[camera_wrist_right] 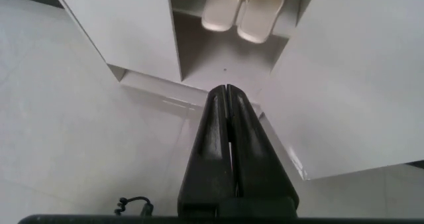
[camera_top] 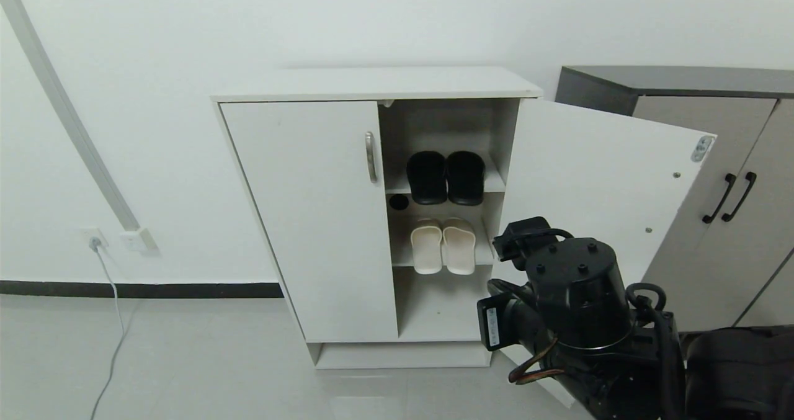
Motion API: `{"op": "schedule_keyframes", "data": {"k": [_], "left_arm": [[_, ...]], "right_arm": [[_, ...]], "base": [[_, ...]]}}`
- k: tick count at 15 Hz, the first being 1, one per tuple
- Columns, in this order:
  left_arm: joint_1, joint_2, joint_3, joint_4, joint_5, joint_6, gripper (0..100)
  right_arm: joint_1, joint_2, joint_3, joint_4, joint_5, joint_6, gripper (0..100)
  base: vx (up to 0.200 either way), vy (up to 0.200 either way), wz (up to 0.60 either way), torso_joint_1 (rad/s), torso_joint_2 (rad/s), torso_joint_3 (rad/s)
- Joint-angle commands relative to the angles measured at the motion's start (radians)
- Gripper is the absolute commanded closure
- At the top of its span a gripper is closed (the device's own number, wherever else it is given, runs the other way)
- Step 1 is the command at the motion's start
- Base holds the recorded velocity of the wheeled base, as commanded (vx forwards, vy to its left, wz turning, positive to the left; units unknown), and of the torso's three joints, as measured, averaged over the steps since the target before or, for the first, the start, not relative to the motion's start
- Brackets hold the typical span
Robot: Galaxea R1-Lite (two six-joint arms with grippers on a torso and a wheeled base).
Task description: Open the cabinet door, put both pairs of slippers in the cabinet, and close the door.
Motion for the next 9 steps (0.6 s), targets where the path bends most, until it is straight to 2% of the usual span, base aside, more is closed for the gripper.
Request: {"op": "schedule_keyframes", "data": {"k": [1, 9], "left_arm": [[0.000, 0.001, 0.000, 0.001, 0.000, 0.000, 100], [0.000, 0.001, 0.000, 0.001, 0.000, 0.000, 100]], "right_arm": [[0.000, 0.000, 0.002, 0.000, 0.000, -0.001, 100], [0.000, -0.001, 0.005, 0.000, 0.000, -0.002, 100]], "base": [[0.000, 0.000, 0.00, 0.085, -0.45, -0.364], [0.000, 0.000, 0.00, 0.132, -0.47, -0.341]]}}
